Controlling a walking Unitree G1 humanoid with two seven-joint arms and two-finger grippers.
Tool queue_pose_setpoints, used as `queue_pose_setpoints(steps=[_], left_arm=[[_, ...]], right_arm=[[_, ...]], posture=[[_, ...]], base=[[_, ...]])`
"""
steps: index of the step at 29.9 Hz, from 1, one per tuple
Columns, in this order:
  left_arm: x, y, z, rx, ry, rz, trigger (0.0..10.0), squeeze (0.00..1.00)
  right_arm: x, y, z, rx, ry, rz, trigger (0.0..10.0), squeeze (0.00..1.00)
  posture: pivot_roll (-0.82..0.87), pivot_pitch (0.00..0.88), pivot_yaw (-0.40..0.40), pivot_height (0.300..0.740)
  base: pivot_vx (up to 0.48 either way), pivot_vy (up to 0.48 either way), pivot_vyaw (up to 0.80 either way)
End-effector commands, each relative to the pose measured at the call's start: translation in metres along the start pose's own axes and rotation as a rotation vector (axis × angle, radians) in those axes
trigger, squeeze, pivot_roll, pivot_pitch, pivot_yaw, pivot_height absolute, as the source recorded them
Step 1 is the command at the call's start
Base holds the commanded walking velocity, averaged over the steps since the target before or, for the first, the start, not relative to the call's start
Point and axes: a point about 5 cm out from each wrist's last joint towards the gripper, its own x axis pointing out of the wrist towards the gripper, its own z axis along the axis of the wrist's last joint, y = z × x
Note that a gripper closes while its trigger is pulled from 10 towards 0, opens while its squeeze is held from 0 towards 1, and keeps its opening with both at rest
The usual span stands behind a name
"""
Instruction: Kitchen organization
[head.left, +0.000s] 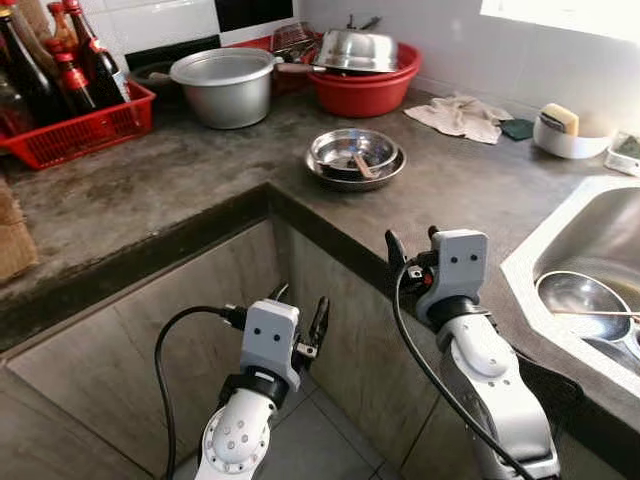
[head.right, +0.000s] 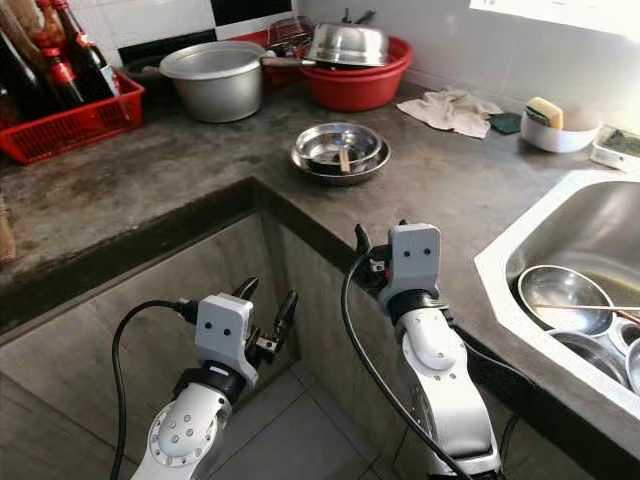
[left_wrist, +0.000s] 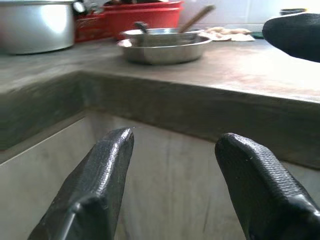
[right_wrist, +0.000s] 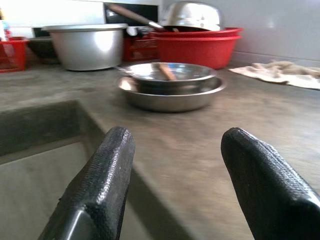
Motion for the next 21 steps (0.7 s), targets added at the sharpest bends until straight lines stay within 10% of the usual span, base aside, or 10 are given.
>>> queue_pose_setpoints(steps=[1,21], left_arm=[[-0.0005,-0.0009,0.0006,-0.010,0.003,0.002,10.0,0.00],[-0.0001,-0.0012,0.0006,0.010,0.008,-0.004,10.0,0.00]], right_arm=[[0.0002,0.0018,0.0005,0.000,0.005,0.008,10.0,0.00],[0.0031,0.0040,0.0020,-0.003,0.005,0.027,10.0,0.00]], posture=[[0.04,0.084,-0.022,0.740],[0.04,0.089,-0.025,0.740]], base=[[0.000,0.000,0.00],[0.014,0.000,0.00]])
